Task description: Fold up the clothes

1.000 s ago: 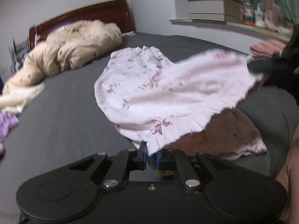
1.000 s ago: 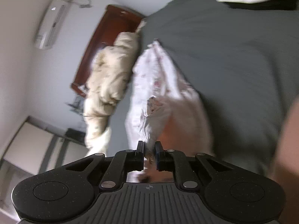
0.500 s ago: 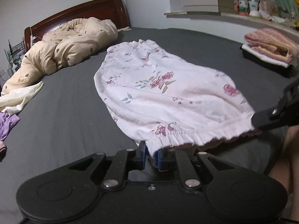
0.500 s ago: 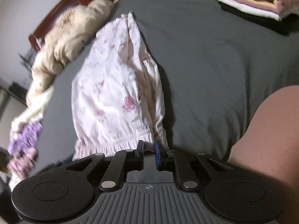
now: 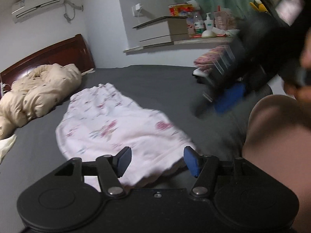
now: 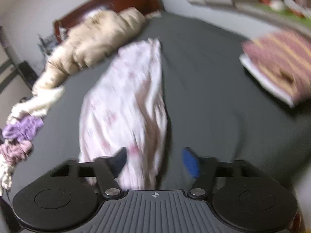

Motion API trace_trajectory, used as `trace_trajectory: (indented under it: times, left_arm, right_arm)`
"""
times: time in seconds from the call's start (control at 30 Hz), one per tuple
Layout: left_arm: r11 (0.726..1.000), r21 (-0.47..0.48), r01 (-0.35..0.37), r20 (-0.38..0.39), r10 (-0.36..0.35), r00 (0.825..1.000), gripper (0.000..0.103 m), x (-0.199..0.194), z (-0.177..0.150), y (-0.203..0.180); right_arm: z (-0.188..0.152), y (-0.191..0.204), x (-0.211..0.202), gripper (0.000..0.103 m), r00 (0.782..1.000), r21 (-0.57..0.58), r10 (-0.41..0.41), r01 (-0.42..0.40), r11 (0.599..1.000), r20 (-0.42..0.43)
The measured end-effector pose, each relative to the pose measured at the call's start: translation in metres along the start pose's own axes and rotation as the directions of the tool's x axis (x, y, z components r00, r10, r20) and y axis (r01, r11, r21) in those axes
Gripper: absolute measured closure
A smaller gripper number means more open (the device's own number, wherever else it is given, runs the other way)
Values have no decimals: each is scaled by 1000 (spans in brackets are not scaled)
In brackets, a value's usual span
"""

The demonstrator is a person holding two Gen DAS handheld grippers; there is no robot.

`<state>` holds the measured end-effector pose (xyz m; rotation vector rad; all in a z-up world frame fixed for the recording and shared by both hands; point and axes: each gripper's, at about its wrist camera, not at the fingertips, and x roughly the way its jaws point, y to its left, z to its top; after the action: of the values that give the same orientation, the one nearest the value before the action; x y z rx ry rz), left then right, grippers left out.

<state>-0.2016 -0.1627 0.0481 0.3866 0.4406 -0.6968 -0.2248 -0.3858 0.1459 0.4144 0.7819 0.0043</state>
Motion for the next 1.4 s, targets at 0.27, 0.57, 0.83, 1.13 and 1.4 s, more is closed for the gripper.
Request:
trace_trajectory:
  times: [0.27, 0.57, 0.83, 1.13, 1.4]
  left_arm:
    - [999, -50, -1, -45, -1, 999, 47, 41, 12, -14]
    - [995, -93, 21, -67, -27, 997, 61, 49, 15, -12]
    - [988, -149, 47, -71, -58, 996, 71, 55, 11, -3]
    - [979, -187, 78, -48, -89, 995, 91, 49, 10, 2]
    - [972, -199, 126, -6, -130, 992, 93, 40, 17, 8]
  right_arm:
    - [113, 30, 79, 35, 984, -175, 160, -172, 969, -80]
    - [187, 21, 242, 45, 964, -53, 62, -78, 996, -259]
    - [187, 20, 298, 55, 957, -103, -42, 13, 995, -288]
    - [186, -6, 297, 102, 964, 4, 35, -36, 999, -264]
    - [203, -19, 257, 102, 983, 10, 45, -44, 999, -176]
